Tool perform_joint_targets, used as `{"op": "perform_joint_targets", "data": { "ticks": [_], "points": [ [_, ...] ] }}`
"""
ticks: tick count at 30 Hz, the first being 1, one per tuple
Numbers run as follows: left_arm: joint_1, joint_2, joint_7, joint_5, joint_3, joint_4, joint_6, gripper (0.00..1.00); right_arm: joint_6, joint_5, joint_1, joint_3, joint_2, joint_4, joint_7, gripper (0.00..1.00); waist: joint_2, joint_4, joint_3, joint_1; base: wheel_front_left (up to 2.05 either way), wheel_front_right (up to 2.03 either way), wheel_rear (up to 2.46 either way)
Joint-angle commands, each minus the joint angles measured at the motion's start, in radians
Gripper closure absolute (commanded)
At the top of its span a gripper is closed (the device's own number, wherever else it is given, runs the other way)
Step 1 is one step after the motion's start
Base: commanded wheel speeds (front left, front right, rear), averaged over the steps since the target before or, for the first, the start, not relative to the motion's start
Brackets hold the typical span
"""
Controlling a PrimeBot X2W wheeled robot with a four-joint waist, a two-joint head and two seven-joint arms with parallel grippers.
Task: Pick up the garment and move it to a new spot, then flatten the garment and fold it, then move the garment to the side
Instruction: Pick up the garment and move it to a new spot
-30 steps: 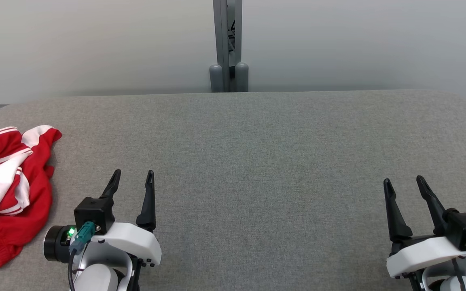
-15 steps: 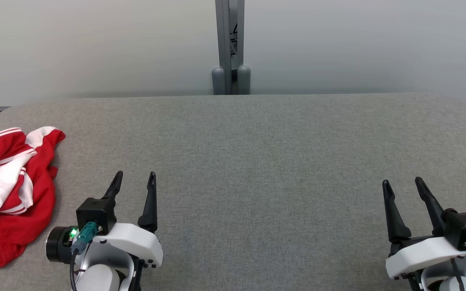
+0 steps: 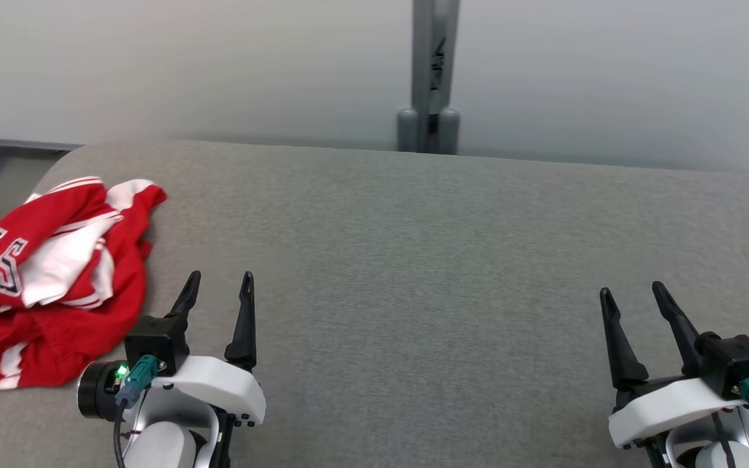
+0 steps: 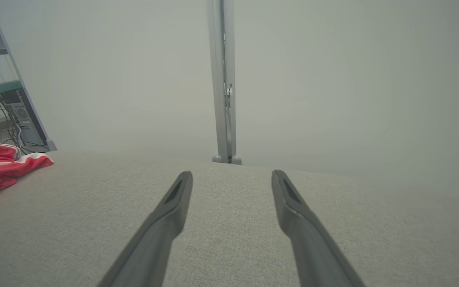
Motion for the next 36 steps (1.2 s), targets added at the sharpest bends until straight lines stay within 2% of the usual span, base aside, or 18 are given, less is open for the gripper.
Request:
{"op": "perform_joint_targets", "data": {
  "ticks": [1, 14, 19, 25, 36],
  "points": [
    [0.001, 0.004, -0.007, -0.003, 0.005, -0.001, 0.003, 0.0, 0.002, 0.007, -0.008, 0.004, -0.005, -0.007, 0.003, 0.0, -0.0001, 0.039, -0.004, 0.0, 0.0, 0.0, 0.0],
    [0.038, 0.018, -0.006, -0.017, 0.01, -0.011, 0.025, 0.0, 0.002, 0.034, -0.035, 0.042, -0.006, -0.011, 0.005, 0.0, -0.0001, 0.248, -0.012, 0.0, 0.0, 0.0, 0.0],
    [0.047, 0.028, -0.008, -0.022, 0.017, -0.013, 0.029, 0.0, 0.002, 0.03, -0.032, 0.041, -0.005, -0.013, 0.009, 0.0, -0.0001, 0.306, -0.011, 0.0, 0.0, 0.0, 0.0],
    [0.053, 0.03, -0.011, -0.029, 0.02, -0.018, 0.036, 0.0, 0.002, 0.032, -0.029, 0.047, -0.006, -0.014, 0.006, 0.0, -0.0001, 0.337, -0.009, 0.0, 0.0, 0.0, 0.0],
    [0.04, 0.027, -0.028, -0.048, 0.026, -0.014, 0.044, 0.0, 0.002, 0.034, -0.029, 0.047, -0.005, -0.011, 0.009, 0.0, -0.0001, 0.341, -0.005, 0.0, 0.0, 0.0, 0.0]
  ]
}}
